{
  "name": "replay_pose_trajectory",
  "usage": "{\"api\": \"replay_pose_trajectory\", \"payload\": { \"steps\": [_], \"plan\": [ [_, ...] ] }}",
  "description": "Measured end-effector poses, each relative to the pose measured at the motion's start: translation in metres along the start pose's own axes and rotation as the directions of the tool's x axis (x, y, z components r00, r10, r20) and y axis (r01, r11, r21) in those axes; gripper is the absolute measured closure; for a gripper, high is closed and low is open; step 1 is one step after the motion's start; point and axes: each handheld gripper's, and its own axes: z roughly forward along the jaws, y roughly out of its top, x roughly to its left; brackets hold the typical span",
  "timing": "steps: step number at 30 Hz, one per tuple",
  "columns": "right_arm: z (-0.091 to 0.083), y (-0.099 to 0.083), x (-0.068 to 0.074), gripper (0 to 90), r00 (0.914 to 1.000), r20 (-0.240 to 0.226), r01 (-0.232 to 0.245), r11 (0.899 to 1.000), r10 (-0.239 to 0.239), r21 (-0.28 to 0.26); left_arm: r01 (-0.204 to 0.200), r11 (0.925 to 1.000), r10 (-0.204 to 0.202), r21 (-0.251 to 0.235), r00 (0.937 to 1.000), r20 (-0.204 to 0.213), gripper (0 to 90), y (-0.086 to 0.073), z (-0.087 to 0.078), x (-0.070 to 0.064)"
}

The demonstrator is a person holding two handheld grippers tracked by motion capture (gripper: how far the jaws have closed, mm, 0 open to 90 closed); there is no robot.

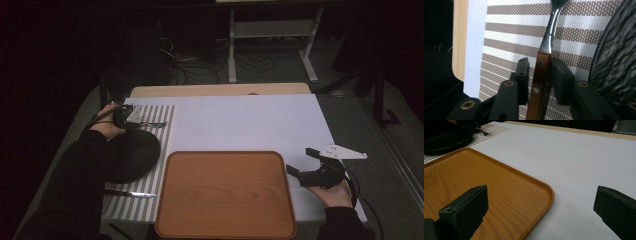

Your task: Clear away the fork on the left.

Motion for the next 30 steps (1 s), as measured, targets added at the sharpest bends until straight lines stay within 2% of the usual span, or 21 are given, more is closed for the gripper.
{"api": "replay_pose_trajectory", "payload": {
  "steps": [2,7,10,14,19,24,25,28,30],
  "plan": [
    [0.0,0.0,0.0,0.0,1.0,0.0,-0.001,1.0,0.001,-0.001,0.003,1.0,-0.003,0.002,1.0,0.003,72.7,0.0,0.001,0.0],
    [0.0,0.0,0.0,0.0,1.0,0.001,-0.003,1.0,0.003,-0.003,-0.026,0.9994,0.025,0.023,0.9995,0.019,75.0,0.002,0.0,0.002],
    [-0.001,0.0,-0.001,0.0,1.0,-0.001,-0.002,1.0,0.002,-0.006,-0.036,0.9988,0.035,0.033,0.9993,0.015,75.6,0.004,0.001,0.002],
    [-0.001,0.0,-0.001,0.0,1.0,0.004,-0.002,1.0,0.002,-0.012,-0.027,0.998,0.026,0.057,0.9995,0.019,77.0,0.006,-0.002,0.003],
    [0.001,0.0,0.0,0.0,1.0,0.0,0.007,1.0,-0.007,-0.002,-0.007,0.9983,0.004,0.058,0.9989,0.047,77.0,0.008,-0.009,0.006],
    [-0.001,0.001,-0.001,0.0,0.9999,0.011,0.012,1.0,-0.012,-0.023,0.022,0.9985,-0.024,0.05,0.9988,0.042,77.1,0.008,-0.016,0.007],
    [-0.002,0.001,0.0,0.0,0.9999,0.012,0.009,1.0,-0.009,-0.03,0.014,0.9978,-0.016,0.065,0.999,0.041,77.1,0.009,-0.021,0.009],
    [-0.002,0.001,0.0,0.0,0.9998,0.011,0.014,0.999,-0.014,-0.029,0.019,0.9979,-0.022,0.062,0.999,0.039,77.1,0.01,-0.026,0.009],
    [-0.001,0.001,0.001,0.0,0.9999,0.007,0.015,1.0,-0.015,-0.024,0.026,0.9984,-0.028,0.051,0.9987,0.043,77.1,0.011,-0.036,0.011]
  ]
}}
